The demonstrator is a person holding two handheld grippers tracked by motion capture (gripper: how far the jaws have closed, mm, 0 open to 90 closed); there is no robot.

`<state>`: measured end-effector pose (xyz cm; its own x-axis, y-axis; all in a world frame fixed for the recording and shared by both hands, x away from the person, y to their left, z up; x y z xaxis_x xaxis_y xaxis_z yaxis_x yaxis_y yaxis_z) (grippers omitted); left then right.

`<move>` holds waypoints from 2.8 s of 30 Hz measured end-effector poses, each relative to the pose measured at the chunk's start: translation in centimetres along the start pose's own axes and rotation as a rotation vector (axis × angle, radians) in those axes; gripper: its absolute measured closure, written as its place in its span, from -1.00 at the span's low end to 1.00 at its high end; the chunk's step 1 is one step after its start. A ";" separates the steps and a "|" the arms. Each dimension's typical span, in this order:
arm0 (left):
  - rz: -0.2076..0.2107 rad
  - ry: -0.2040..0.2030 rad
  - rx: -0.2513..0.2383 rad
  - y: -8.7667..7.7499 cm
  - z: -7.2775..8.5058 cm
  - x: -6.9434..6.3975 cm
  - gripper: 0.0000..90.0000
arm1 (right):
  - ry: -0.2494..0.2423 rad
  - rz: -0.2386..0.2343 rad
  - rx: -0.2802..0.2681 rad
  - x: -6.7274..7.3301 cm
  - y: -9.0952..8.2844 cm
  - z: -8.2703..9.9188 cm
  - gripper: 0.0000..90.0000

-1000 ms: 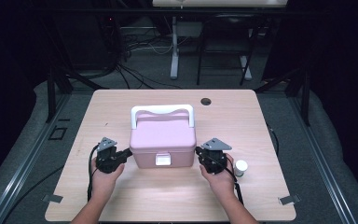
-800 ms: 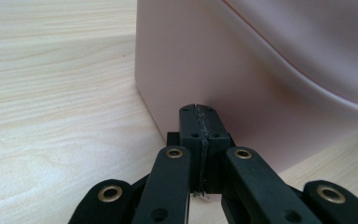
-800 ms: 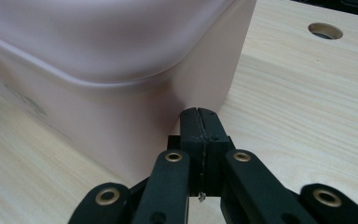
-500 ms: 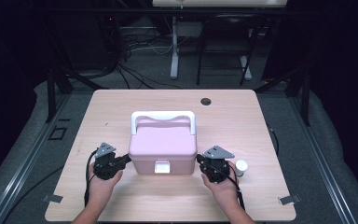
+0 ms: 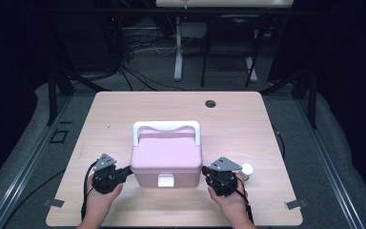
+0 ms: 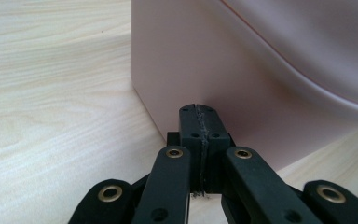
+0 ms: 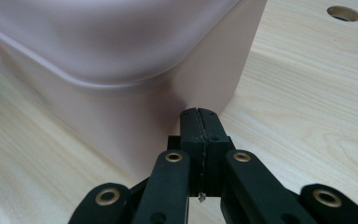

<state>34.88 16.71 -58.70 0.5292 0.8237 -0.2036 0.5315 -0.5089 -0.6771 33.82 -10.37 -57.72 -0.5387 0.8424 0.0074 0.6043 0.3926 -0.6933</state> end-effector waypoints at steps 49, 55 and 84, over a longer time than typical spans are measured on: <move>0.098 -0.018 -0.002 -2.0 3.2 -2.1 0.80 | -0.062 0.005 -0.030 1.2 -3.5 3.2 0.73; 0.091 -0.013 -0.002 -2.4 3.0 -1.9 0.61 | -0.030 -0.057 -0.044 0.9 -3.6 3.1 0.56; 0.115 0.027 -0.031 -7.1 -2.4 -0.9 0.24 | -0.037 -0.097 -0.037 -1.3 -7.2 -1.7 0.16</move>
<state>32.19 19.03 -52.04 0.6051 0.7528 -0.2591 0.4863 -0.6071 -0.6284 31.19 -13.69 -51.55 -0.6170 0.7856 0.0461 0.5691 0.4859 -0.6633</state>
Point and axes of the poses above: each handheld gripper's, and its own axes: y roughly forward along the jaws, z roughly out of its underside, x roughly to its left, the point moved 9 cm from there along y, roughly forward along the jaws, and after that the axes turned 9 degrees about x, right-handed, at the moved point
